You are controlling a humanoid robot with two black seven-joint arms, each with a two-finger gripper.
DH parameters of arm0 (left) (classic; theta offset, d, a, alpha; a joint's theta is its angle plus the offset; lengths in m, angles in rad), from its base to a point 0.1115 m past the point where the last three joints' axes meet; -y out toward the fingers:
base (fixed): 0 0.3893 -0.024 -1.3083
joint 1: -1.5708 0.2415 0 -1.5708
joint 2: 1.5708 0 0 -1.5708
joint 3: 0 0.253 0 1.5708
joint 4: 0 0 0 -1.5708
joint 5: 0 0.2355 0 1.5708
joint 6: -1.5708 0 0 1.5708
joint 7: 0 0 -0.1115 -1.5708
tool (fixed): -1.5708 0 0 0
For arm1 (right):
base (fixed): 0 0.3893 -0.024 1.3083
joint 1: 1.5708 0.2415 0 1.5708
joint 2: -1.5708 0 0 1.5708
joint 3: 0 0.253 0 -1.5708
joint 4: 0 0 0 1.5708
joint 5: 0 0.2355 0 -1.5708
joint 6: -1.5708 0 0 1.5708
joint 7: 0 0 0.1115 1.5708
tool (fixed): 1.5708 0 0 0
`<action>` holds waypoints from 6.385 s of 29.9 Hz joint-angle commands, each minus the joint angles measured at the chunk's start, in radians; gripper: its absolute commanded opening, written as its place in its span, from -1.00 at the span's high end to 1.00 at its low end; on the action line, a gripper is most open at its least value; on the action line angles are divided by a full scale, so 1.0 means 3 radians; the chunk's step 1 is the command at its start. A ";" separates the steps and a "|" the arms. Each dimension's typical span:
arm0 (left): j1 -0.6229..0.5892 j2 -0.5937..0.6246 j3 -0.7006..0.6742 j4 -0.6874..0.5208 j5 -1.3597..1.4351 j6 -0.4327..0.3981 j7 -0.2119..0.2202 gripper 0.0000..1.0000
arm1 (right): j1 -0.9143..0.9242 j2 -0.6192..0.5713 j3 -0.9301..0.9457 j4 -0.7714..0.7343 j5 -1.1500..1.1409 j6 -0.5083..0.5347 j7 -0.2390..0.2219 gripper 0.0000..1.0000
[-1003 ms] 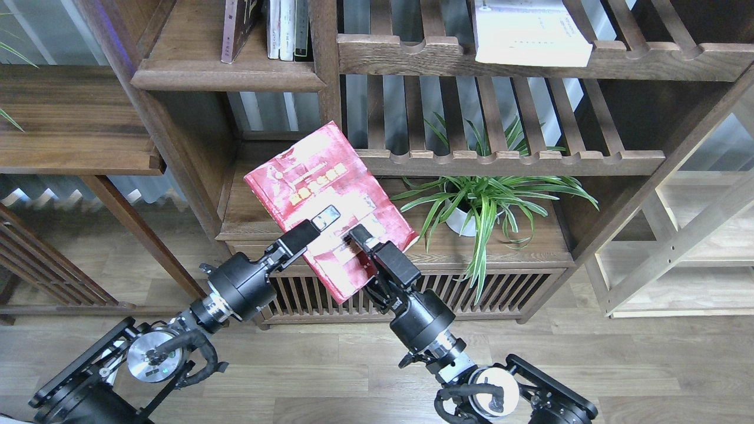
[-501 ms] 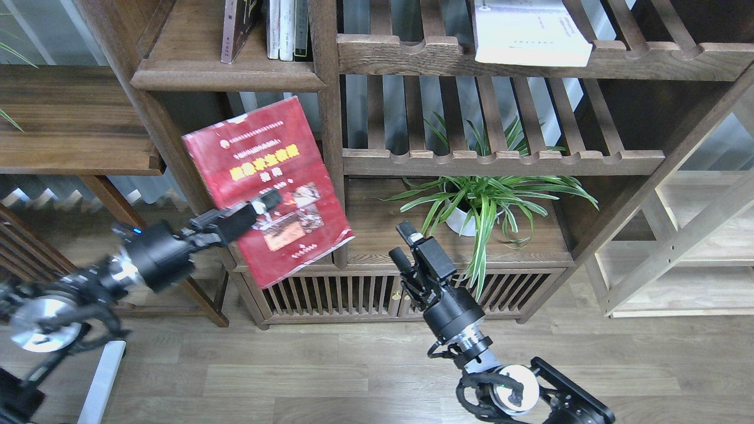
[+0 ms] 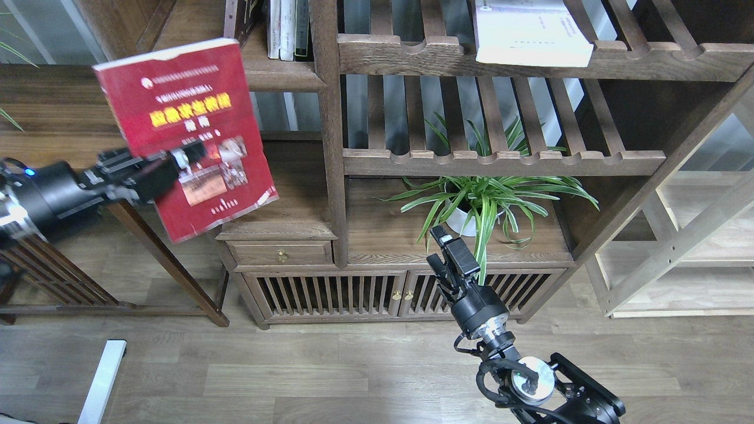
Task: Organize books on shelf
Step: 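Lift the red book with the left gripper up to the top shelf, then push the red book into the top shelf with the left gripper, then withdraw the left arm and raise the right gripper toward the white book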
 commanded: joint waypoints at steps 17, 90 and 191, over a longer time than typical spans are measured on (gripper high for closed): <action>-0.0333 -0.0771 -0.1038 0.0017 0.0820 0.0001 -0.0058 1.00 | 0.0035 0.0000 -0.0202 -0.0015 -0.0135 0.0000 -0.0016 -0.98; -0.2266 -0.1335 0.0955 0.1964 0.2074 0.2243 -0.1710 0.97 | 0.0020 0.0000 -0.0278 0.0020 -0.0120 0.0000 -0.0067 -0.98; -0.3157 -0.1427 0.2091 0.2983 0.0836 0.1442 -0.2891 -0.69 | -0.0087 -0.0374 0.0273 0.0143 -0.0115 0.0000 -0.0062 -0.97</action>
